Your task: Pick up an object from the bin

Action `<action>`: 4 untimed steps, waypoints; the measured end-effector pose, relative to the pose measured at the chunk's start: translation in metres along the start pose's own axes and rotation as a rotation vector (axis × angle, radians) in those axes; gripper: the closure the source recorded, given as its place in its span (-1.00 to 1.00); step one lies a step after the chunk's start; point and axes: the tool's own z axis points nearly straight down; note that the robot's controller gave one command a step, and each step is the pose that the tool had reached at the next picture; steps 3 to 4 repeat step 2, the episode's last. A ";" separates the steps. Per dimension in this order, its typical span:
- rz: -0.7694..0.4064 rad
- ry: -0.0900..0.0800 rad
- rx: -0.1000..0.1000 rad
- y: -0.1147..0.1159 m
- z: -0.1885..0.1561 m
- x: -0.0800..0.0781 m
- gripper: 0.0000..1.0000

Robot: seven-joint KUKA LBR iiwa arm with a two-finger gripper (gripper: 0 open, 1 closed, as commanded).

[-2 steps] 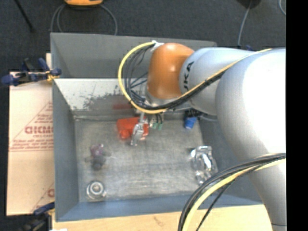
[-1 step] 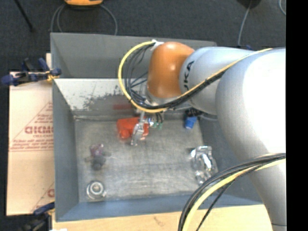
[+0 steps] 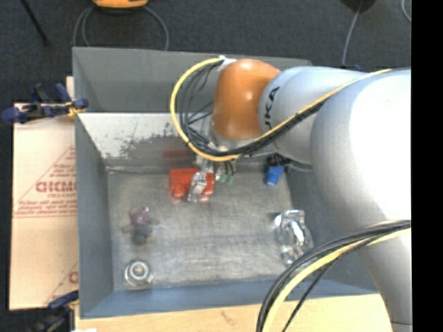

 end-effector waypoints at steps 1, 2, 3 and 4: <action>0.000 0.005 0.001 0.000 -0.016 -0.002 1.00; 0.000 -0.001 0.000 0.000 -0.094 -0.006 1.00; 0.000 -0.001 0.000 0.000 -0.094 -0.006 1.00; 0.000 -0.001 0.000 0.000 -0.094 -0.006 1.00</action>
Offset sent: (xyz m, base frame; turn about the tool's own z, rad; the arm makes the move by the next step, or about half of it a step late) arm 0.0000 -0.0001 0.0141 0.0000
